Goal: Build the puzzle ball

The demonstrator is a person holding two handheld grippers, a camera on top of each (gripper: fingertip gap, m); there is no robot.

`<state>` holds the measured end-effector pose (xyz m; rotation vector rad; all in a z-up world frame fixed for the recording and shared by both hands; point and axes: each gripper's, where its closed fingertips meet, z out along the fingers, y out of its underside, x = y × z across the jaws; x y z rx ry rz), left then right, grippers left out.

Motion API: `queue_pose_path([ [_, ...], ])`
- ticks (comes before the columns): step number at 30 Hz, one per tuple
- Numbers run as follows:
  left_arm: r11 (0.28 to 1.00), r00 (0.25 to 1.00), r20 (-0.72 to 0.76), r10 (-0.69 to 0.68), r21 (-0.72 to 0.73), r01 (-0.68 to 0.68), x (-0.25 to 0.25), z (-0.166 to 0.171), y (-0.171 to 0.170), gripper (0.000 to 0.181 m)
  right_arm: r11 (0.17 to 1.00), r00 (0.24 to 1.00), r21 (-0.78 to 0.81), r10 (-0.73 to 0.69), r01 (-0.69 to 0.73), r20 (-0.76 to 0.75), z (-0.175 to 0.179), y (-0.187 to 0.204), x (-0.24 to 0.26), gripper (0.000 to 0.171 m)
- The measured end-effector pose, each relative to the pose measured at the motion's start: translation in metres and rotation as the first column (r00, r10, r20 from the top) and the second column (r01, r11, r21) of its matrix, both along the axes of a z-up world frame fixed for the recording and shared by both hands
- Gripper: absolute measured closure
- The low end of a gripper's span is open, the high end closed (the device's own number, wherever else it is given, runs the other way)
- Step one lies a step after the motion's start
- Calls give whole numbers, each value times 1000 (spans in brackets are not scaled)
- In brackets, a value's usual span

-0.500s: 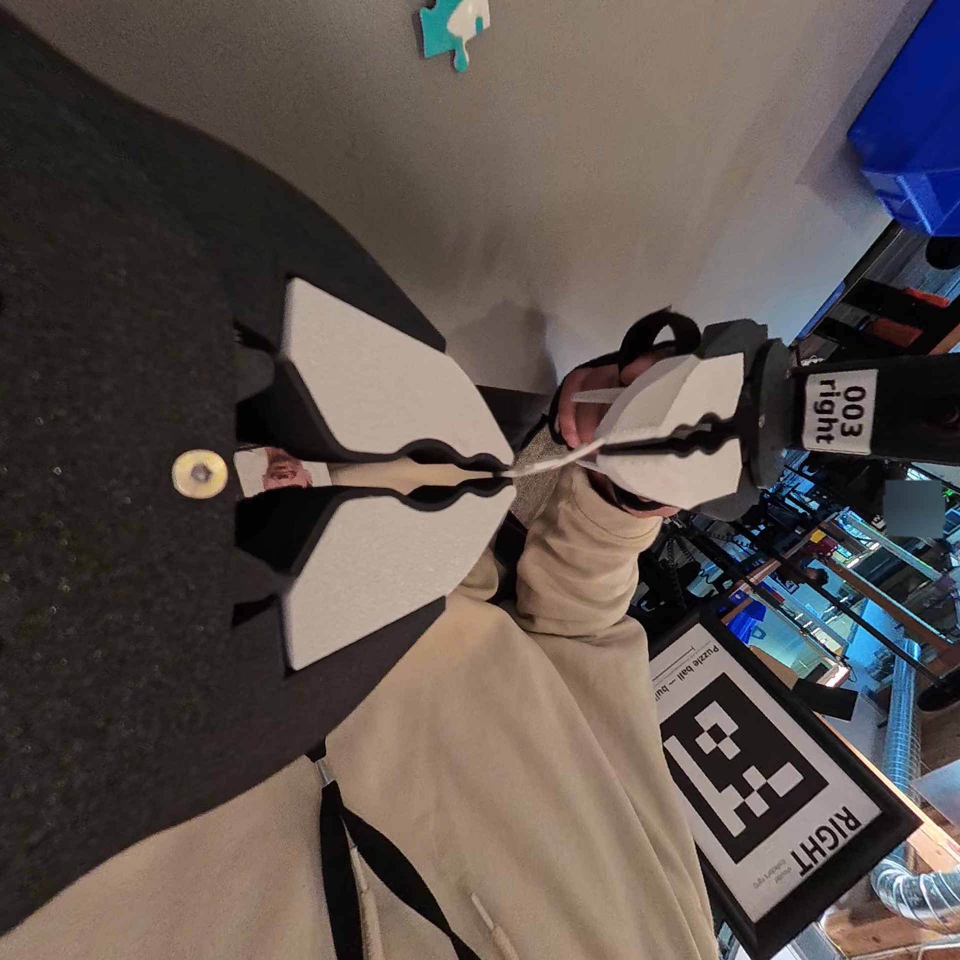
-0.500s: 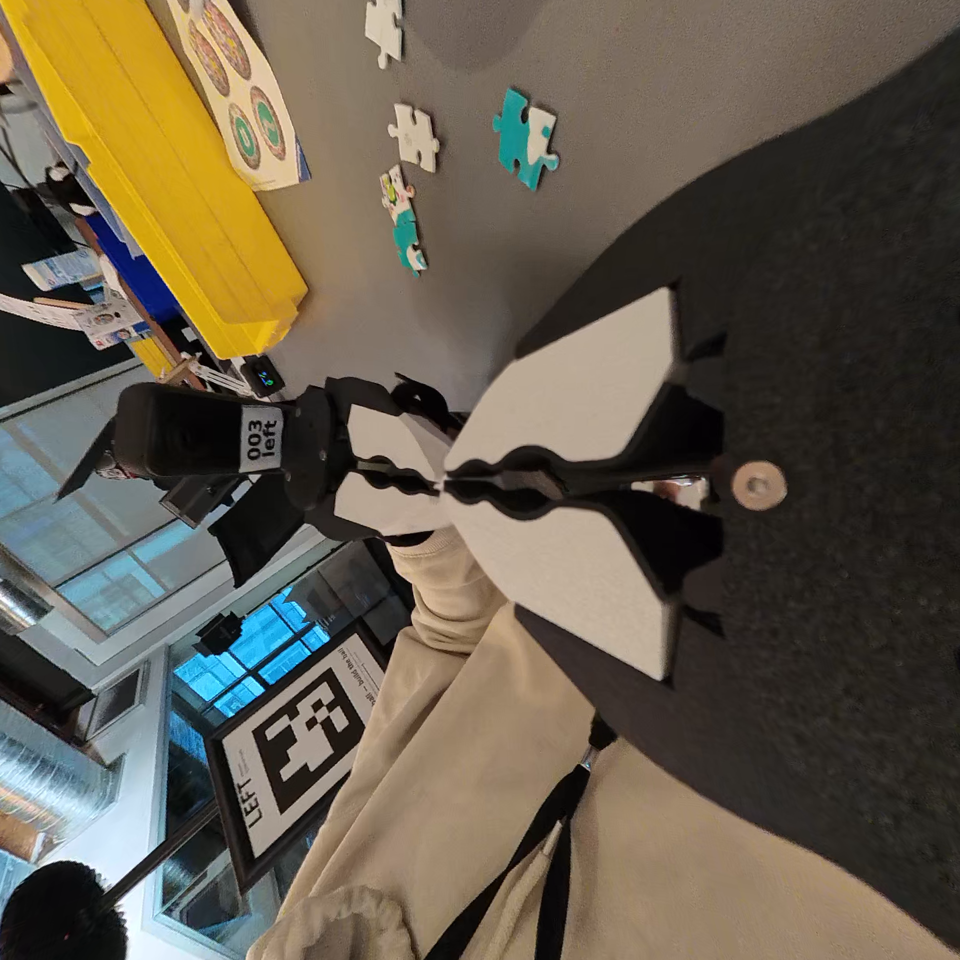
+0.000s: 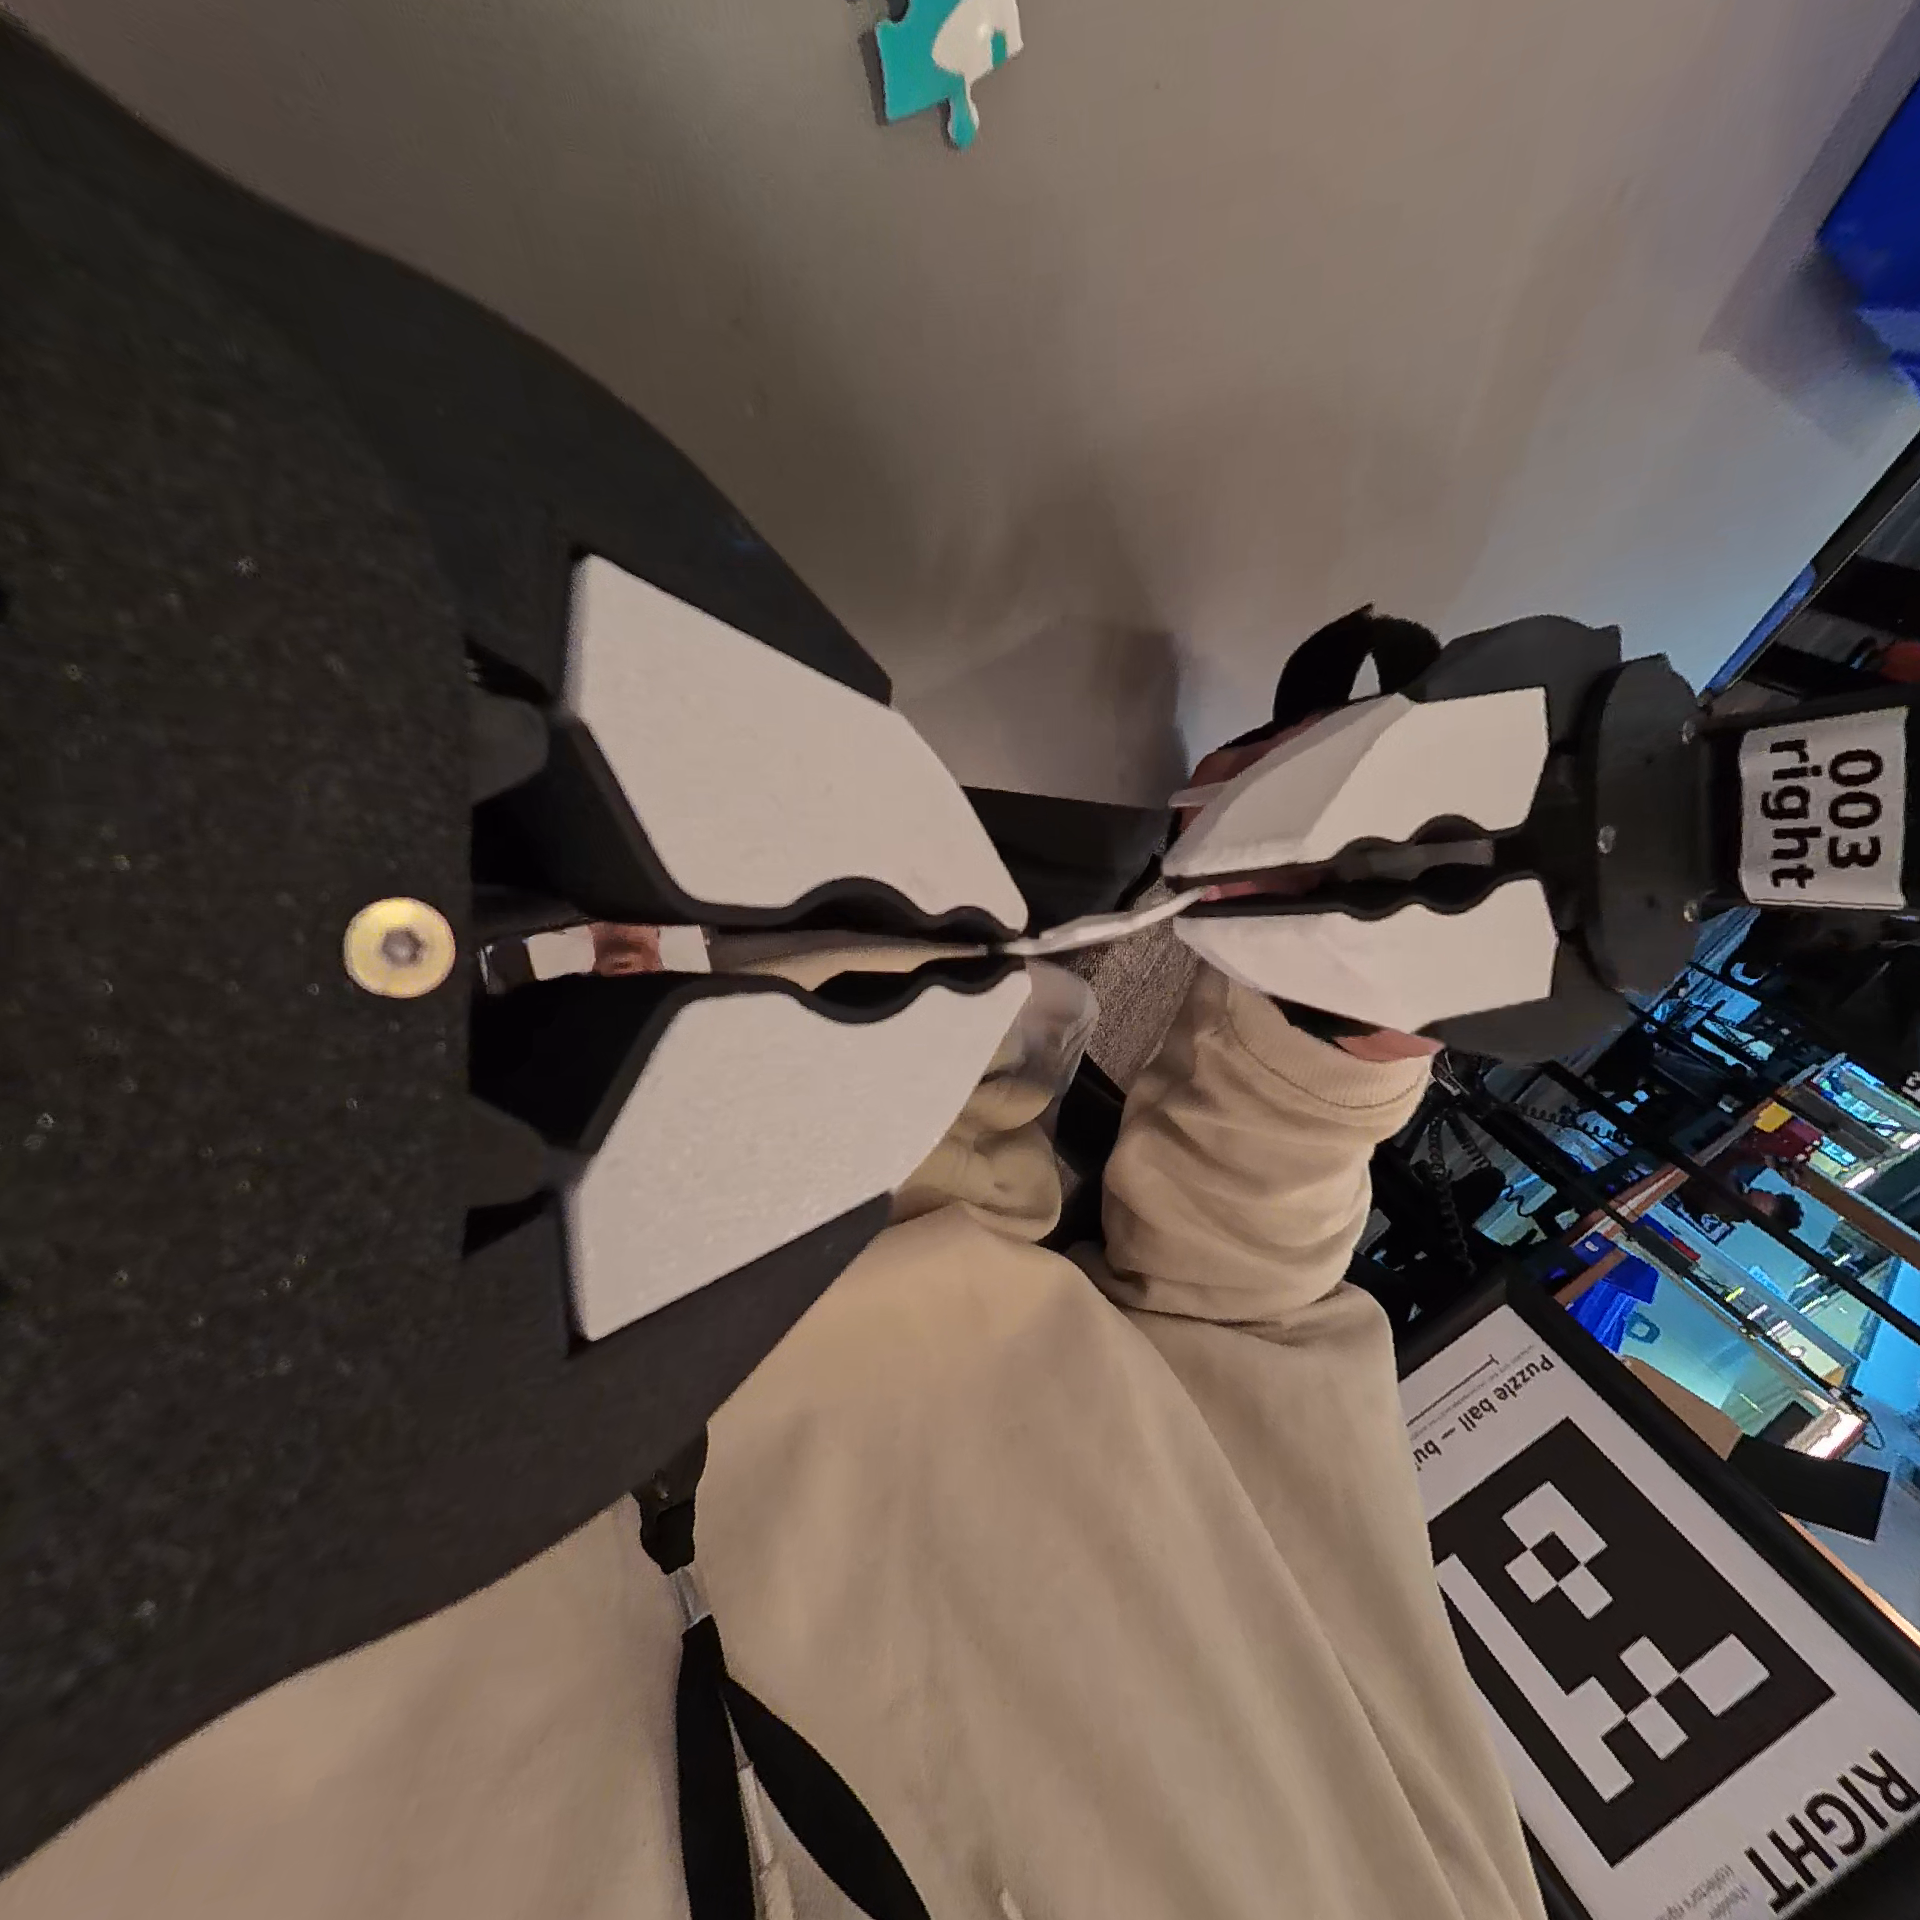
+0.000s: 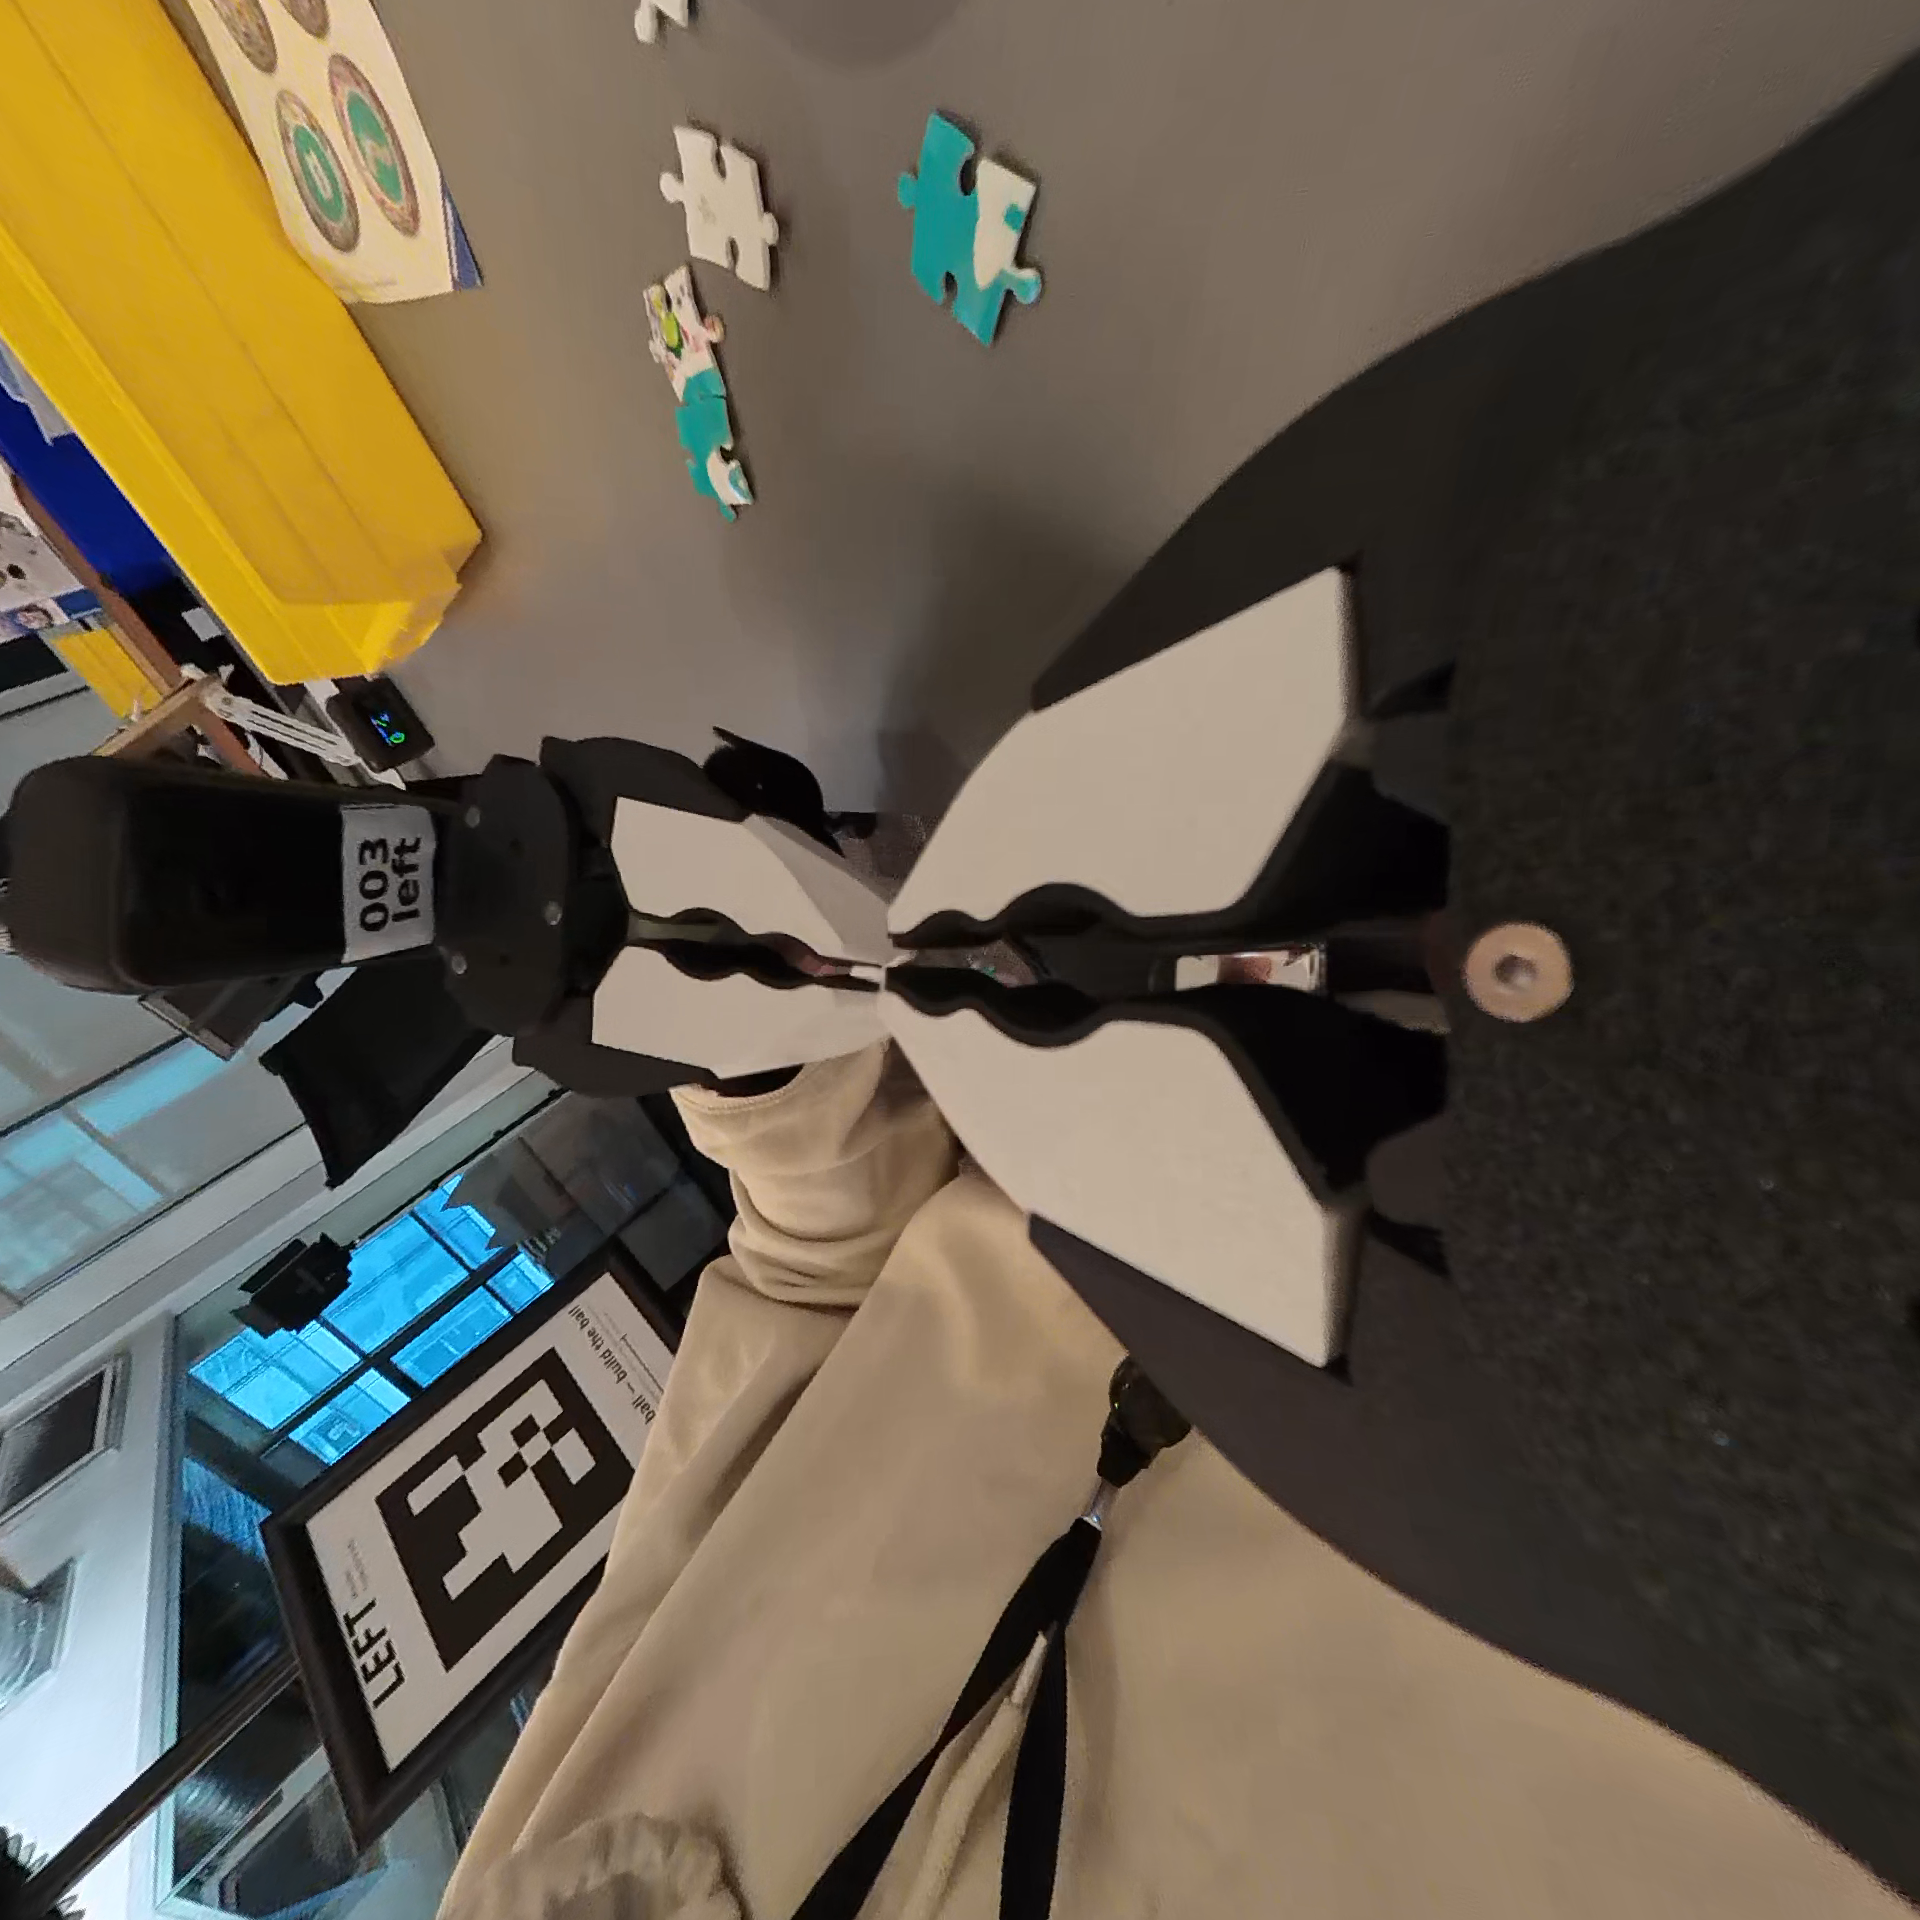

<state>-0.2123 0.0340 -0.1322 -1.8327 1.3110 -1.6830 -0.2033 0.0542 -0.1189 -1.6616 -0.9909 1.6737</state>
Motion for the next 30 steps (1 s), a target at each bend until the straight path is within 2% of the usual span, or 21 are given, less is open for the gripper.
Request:
queue_pose_path([
  [12,998,995,73,67,-21,-66,-6,13,14,180,1000,1000,5,5,-5,10,1,1,2,169],
  [19,965,944,199,262,-69,-254,-22,34,50,181,1000,1000,28,-8,8,-11,27,26,-5,169],
  [22,935,901,250,355,-98,-341,-39,44,71,181,996,998,69,-60,58,36,37,57,-4,169],
  [25,909,872,256,417,-127,-397,-53,44,86,181,972,964,104,-223,209,144,40,120,10,169],
  [28,897,859,257,442,-138,-420,-57,43,93,181,965,946,-9,-256,263,197,41,160,16,169],
  [30,900,863,259,434,-153,-407,-56,43,92,179,963,937,-54,-244,265,252,34,173,15,169],
])
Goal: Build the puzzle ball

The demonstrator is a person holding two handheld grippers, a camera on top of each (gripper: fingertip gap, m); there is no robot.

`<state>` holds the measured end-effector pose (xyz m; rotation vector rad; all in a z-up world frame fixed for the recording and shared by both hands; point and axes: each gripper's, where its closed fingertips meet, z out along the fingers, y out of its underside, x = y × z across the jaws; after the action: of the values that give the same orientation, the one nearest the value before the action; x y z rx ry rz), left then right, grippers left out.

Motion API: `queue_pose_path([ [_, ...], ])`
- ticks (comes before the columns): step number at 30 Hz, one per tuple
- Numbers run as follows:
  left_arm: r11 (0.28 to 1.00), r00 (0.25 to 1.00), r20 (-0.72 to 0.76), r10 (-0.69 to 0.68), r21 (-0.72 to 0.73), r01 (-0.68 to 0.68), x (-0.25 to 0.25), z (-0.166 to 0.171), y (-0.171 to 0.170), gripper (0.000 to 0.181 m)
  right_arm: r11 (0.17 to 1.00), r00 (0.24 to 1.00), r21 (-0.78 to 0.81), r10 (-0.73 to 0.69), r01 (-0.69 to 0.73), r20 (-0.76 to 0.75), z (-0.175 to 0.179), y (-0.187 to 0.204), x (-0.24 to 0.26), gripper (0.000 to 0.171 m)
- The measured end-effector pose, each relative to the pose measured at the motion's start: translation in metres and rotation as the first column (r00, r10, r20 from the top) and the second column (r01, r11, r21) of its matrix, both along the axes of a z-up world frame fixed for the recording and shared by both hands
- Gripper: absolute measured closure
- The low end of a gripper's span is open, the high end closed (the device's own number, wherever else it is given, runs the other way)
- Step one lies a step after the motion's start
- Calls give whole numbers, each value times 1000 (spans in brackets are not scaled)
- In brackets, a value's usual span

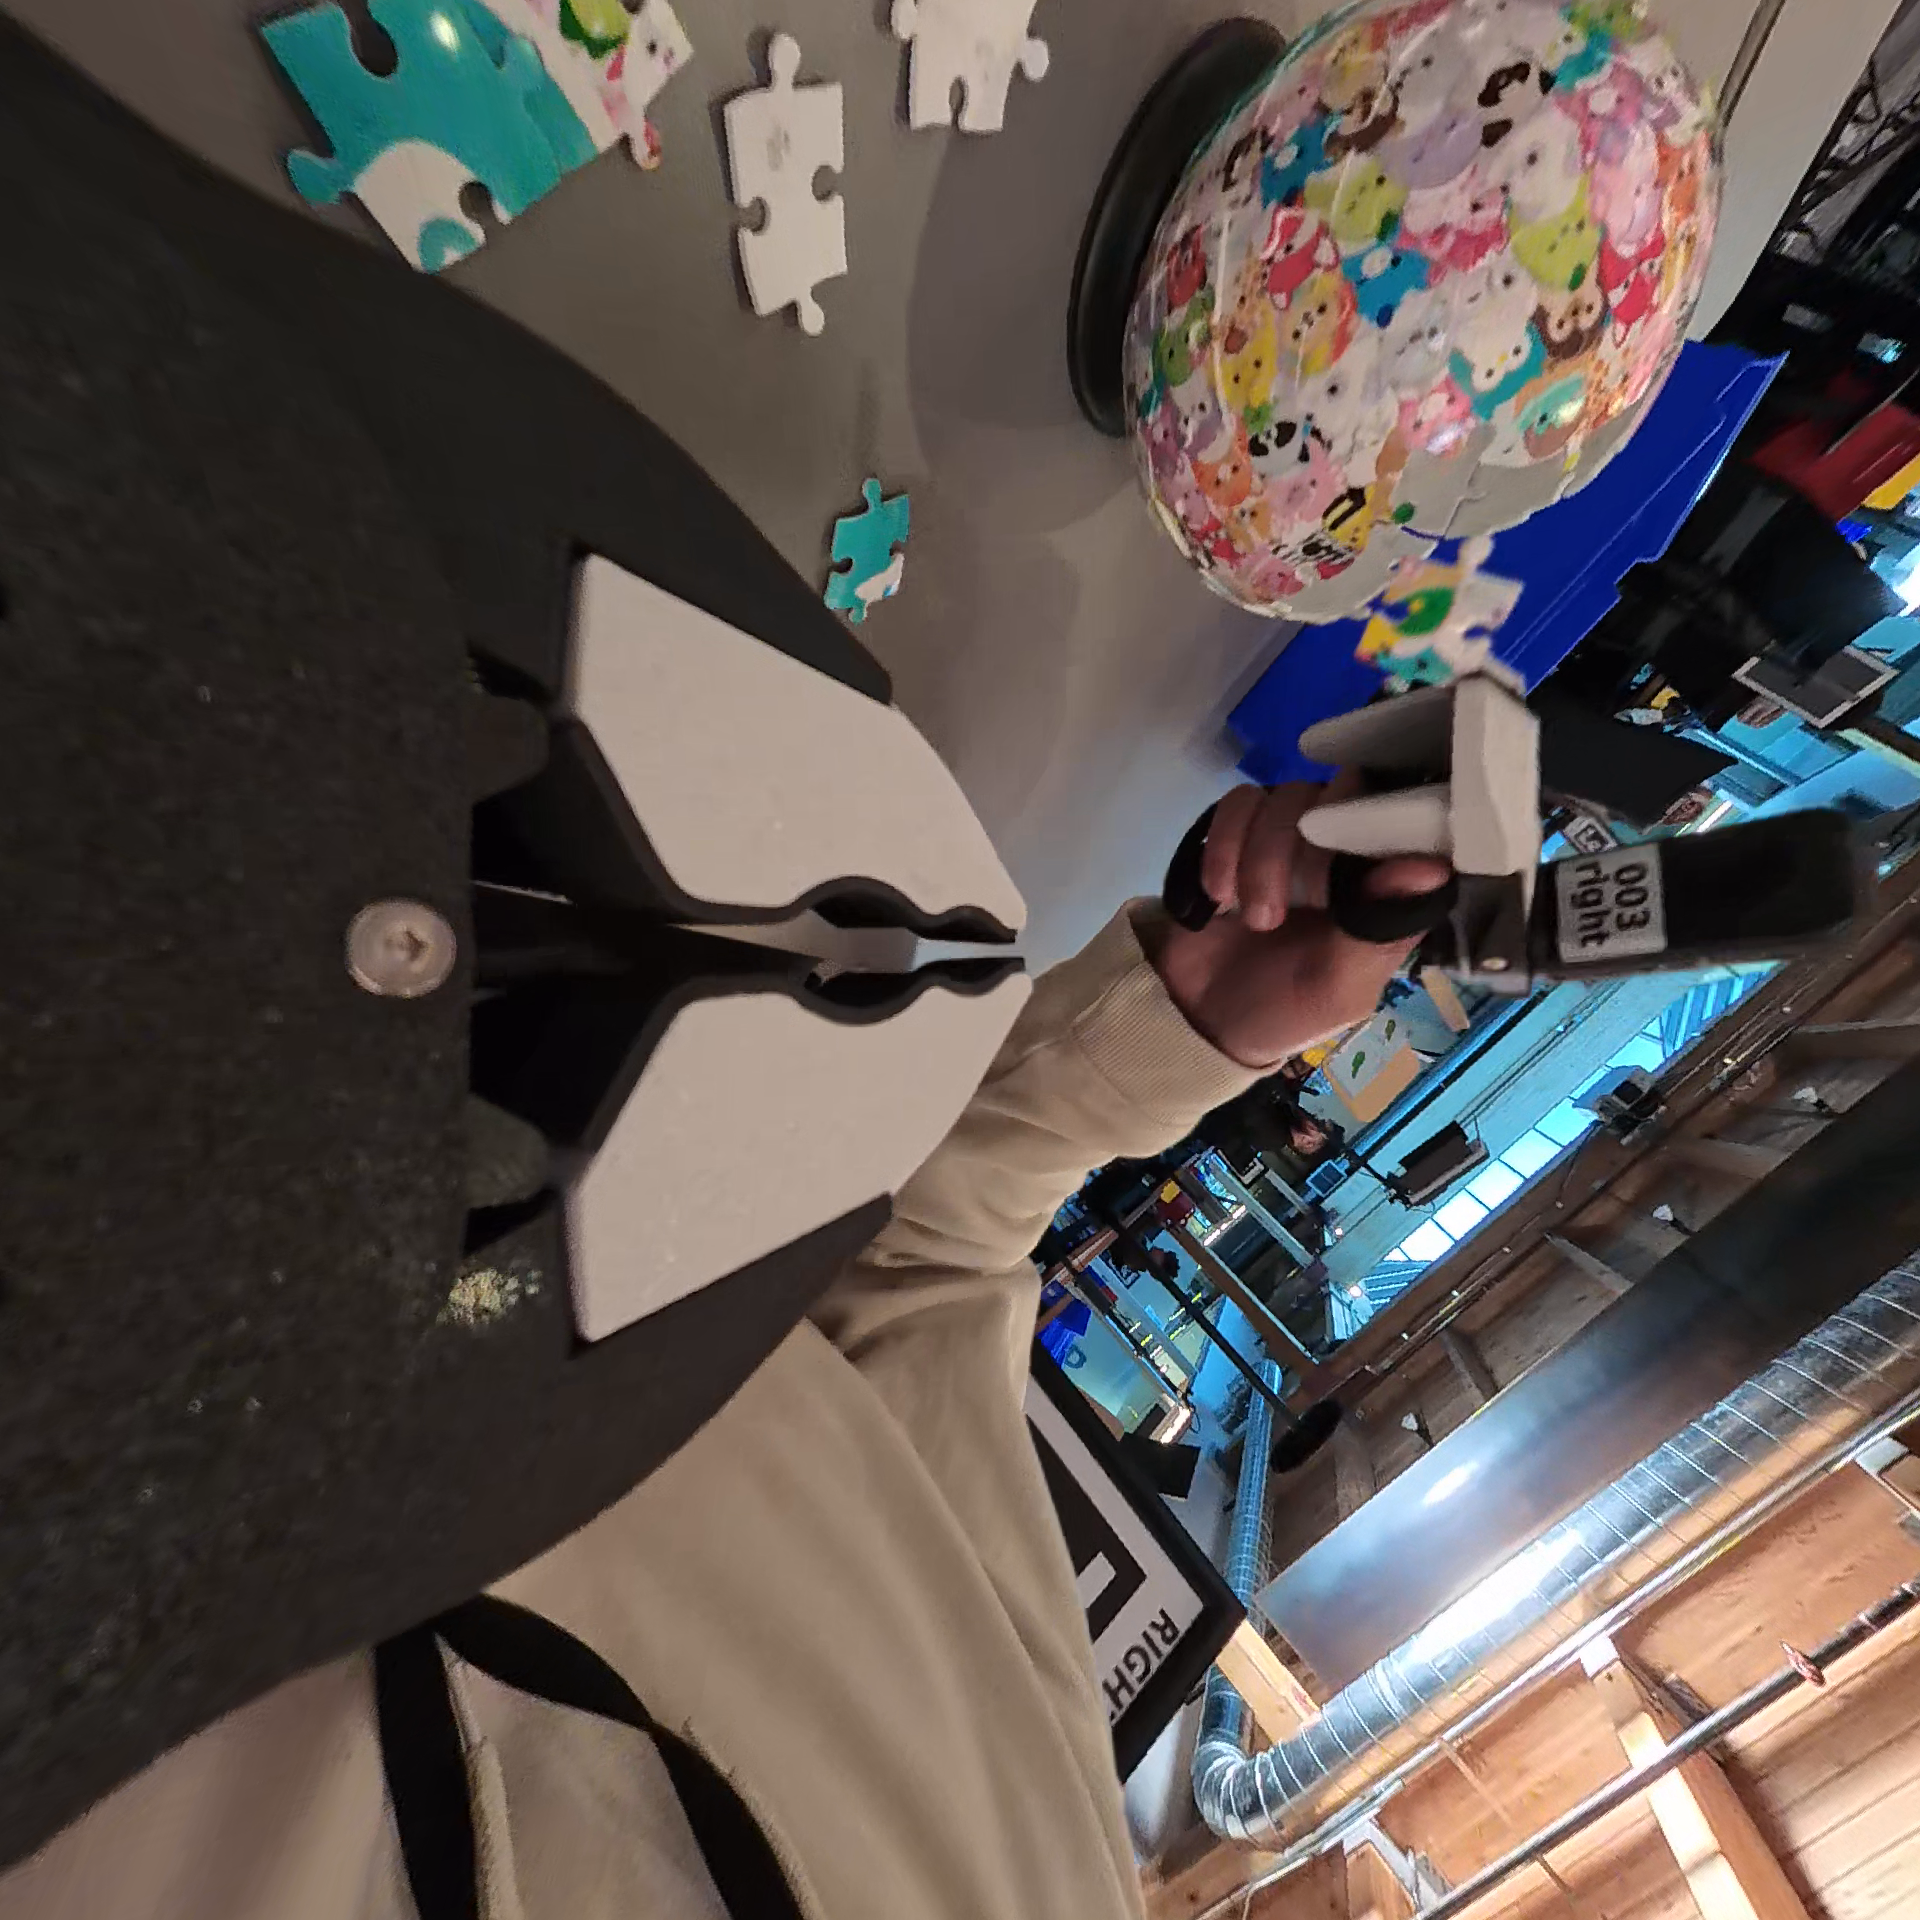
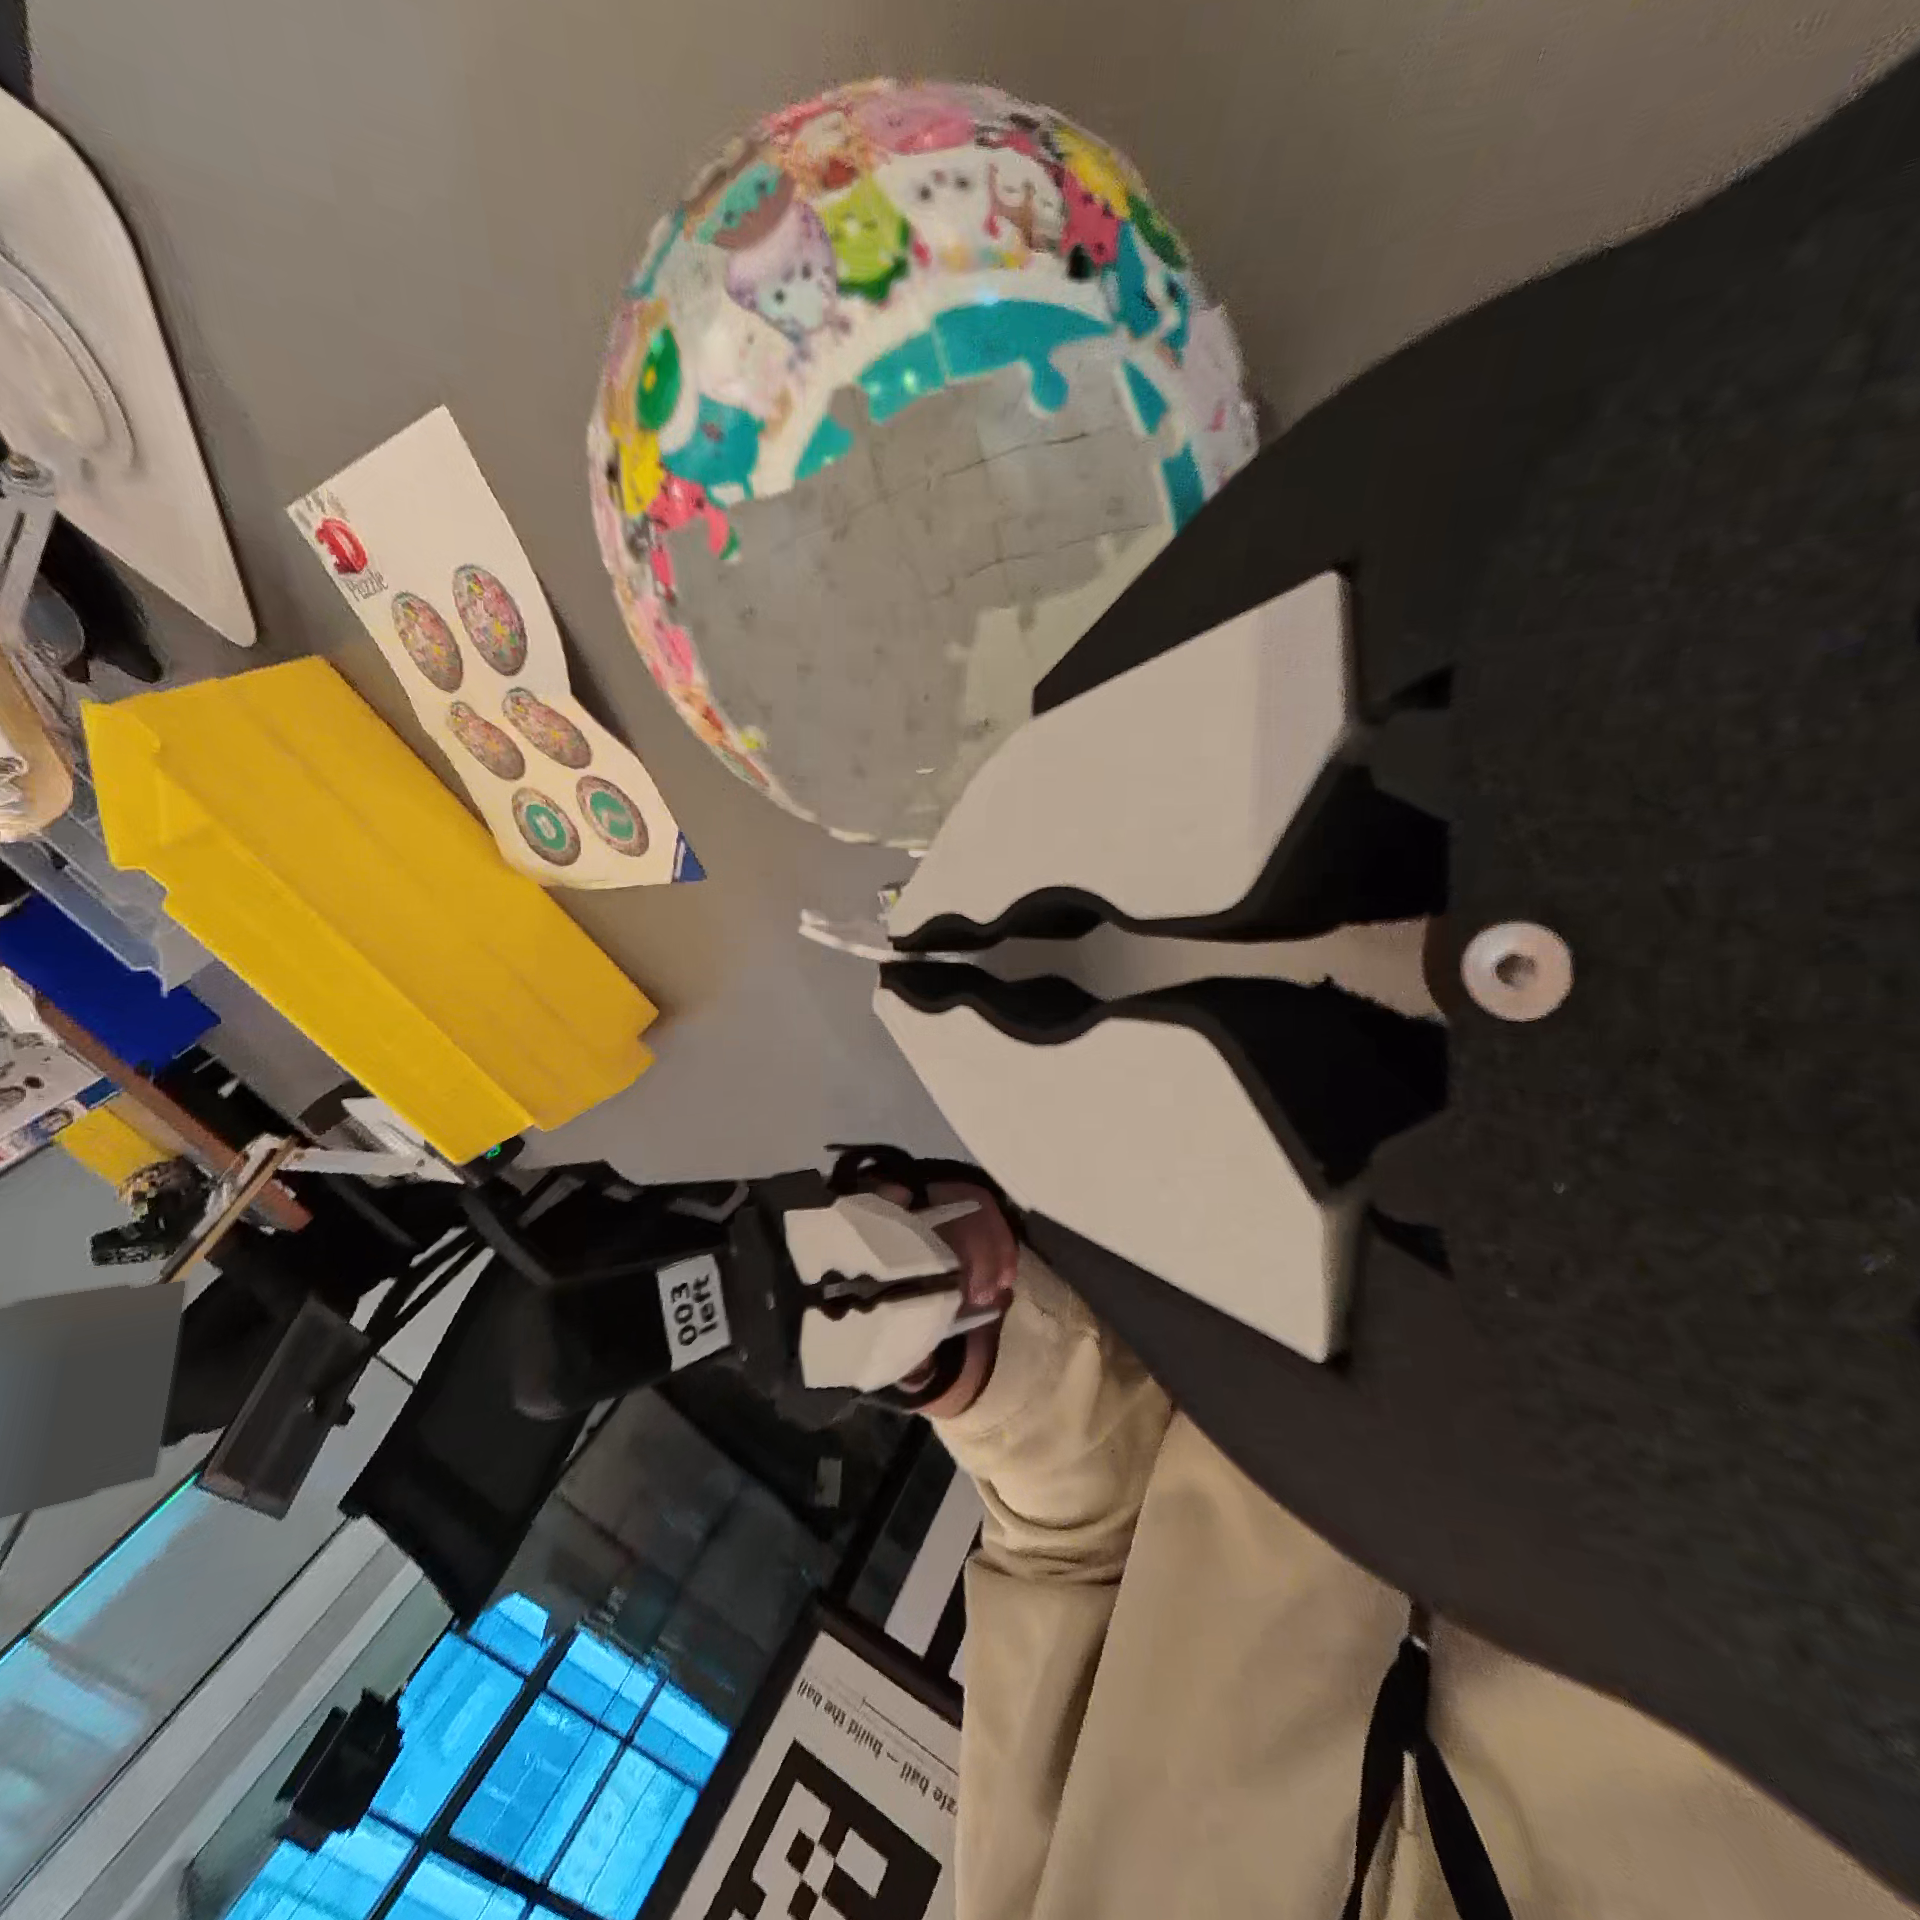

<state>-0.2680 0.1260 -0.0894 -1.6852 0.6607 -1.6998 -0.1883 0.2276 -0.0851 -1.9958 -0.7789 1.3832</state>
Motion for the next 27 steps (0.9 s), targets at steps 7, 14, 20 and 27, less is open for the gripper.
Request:
queue_pose_path([
  [7,998,996,-83,-34,42,37,6,-11,-7,178,997,1000,-72,-2,1,-15,-5,18,-3,169],
  [14,999,999,-33,-38,12,38,1,-6,-7,176,993,999,-119,5,-11,-48,-12,20,-2,169],
  [20,999,999,-27,-41,6,41,1,-6,-7,176,990,998,-140,20,-28,-62,-13,21,1,169],
  [27,999,997,-74,-29,28,31,5,-12,-6,175,992,999,-123,16,-22,-51,-12,23,2,169],
])
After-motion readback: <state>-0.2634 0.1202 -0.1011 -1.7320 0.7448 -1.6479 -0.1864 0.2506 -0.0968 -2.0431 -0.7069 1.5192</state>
